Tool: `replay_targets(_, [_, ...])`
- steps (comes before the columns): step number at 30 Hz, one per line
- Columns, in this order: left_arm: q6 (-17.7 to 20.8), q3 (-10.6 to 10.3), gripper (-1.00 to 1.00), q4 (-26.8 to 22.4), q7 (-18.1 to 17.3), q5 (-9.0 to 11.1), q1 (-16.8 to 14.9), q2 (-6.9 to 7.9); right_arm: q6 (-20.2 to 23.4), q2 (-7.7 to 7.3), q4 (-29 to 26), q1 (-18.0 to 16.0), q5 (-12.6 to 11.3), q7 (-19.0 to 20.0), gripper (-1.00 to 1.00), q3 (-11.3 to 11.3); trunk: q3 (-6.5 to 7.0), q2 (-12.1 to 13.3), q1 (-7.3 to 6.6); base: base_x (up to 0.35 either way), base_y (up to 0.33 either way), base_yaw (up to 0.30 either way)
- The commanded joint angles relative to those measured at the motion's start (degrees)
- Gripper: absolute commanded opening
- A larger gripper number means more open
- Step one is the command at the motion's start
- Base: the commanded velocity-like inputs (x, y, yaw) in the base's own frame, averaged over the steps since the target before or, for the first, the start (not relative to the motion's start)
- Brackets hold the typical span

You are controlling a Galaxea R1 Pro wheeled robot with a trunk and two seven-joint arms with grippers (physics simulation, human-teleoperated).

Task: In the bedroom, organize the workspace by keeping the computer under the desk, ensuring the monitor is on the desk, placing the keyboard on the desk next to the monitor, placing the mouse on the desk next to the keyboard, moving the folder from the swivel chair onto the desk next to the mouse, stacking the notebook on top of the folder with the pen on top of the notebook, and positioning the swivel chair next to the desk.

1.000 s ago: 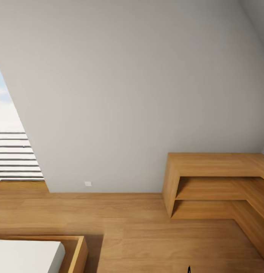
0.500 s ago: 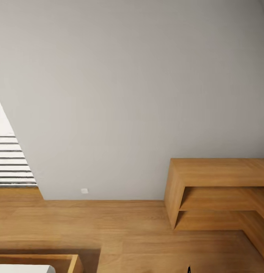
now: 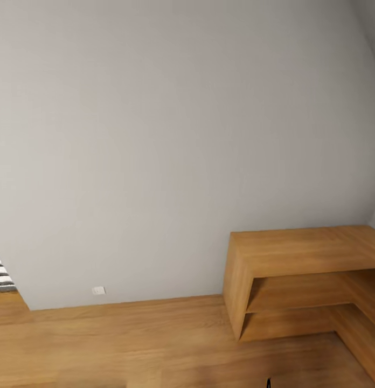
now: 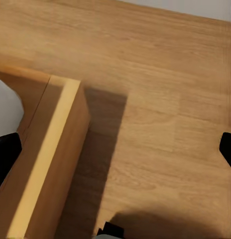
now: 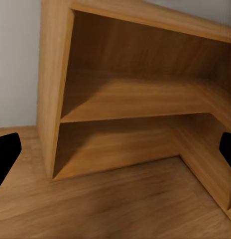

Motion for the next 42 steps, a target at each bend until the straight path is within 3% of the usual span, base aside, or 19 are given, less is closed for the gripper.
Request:
replay_targets(1, [0.0, 0.5, 1.0, -0.1, -0.3, -0.5, 0.0, -0.06, -0.2, 0.04, 0.1, -0.1, -0.3, -0.2, 1.0, 0.5, -0.02, 0.0, 0.04, 0.327, -0.075, -0.229])
replay_targets(17, [0.0, 0.5, 1.0, 0.7, -0.3, -0.5, 0.0, -0.02, -0.2, 0.04, 0.1, -0.1, -0.3, -0.2, 1.0, 0.5, 0.61, 0.0, 0.04, 0.292, -0.137, -0.233])
replay_targets(36, [-0.1, 0.6, 1.0, 1.4, -0.3, -0.5, 0.0, 0.06, 0.3, -0.27, 0.2, 0.0, 1.5, 0.1, 1.0, 0.6, 1.36, 0.0, 0.04, 0.029, -0.019, -0.236])
replay_targets(42, [-0.1, 0.6, 1.0, 1.4, -0.3, -0.5, 0.0, 0.3, 2.0, -1.22, 0.2, 1.6, 1.6, 3.3, 1.0, 0.6, 1.6, 0.0, 0.04, 0.014, -0.001, -0.239])
